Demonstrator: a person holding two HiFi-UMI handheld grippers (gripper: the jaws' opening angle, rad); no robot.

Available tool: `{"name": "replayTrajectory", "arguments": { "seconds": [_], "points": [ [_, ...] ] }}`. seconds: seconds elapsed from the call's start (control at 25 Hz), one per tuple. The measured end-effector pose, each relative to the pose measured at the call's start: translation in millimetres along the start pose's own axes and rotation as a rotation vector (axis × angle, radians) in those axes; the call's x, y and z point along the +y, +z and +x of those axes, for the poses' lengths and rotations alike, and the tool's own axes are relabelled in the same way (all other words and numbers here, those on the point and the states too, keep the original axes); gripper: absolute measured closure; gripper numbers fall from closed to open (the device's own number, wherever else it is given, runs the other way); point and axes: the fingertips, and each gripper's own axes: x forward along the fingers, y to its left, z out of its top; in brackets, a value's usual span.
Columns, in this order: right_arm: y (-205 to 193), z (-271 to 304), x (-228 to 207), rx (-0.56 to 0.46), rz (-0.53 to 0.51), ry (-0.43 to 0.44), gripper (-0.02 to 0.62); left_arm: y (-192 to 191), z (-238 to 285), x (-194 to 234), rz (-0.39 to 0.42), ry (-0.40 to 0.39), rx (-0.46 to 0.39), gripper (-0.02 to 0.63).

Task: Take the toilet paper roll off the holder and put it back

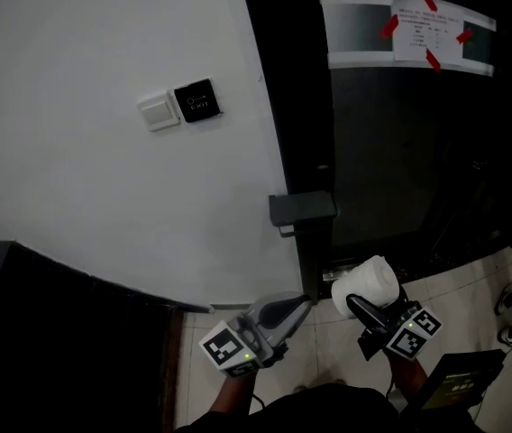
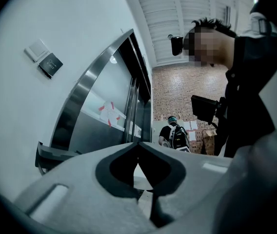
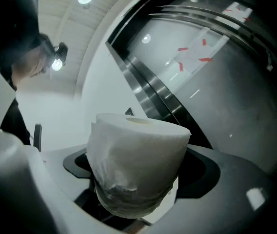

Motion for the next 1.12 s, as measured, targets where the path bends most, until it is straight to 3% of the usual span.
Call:
{"name": "replayTrajectory", "arguments": {
  "seconds": [0.12, 0.2, 0.32, 0.68, 1.12],
  "points": [
    [6, -10, -23, -0.14, 0.303, -0.006, 0.12, -2, 2, 0, 0.001, -0.003, 0.011, 0.606],
    [3, -20, -48, -0.23, 0.498, -0.054, 0.12, -4, 1, -1, 0.0, -0.001, 0.019, 0.606],
    [-2, -37, -83, -0.332, 0.679, -0.143, 0.118, -5, 0, -2, -0.001, 0.005, 0.025, 0.606],
    [-11, -36, -104, -0.352, 0.712, -0.196, 0.12, -12, 2, -1, -0.014, 0.017, 0.053, 0.606],
    [-17, 33, -203, -0.383, 0.734, -0.31, 0.12, -34, -20, 16, -0.069, 0.102, 0.108, 0.606]
  ]
}}
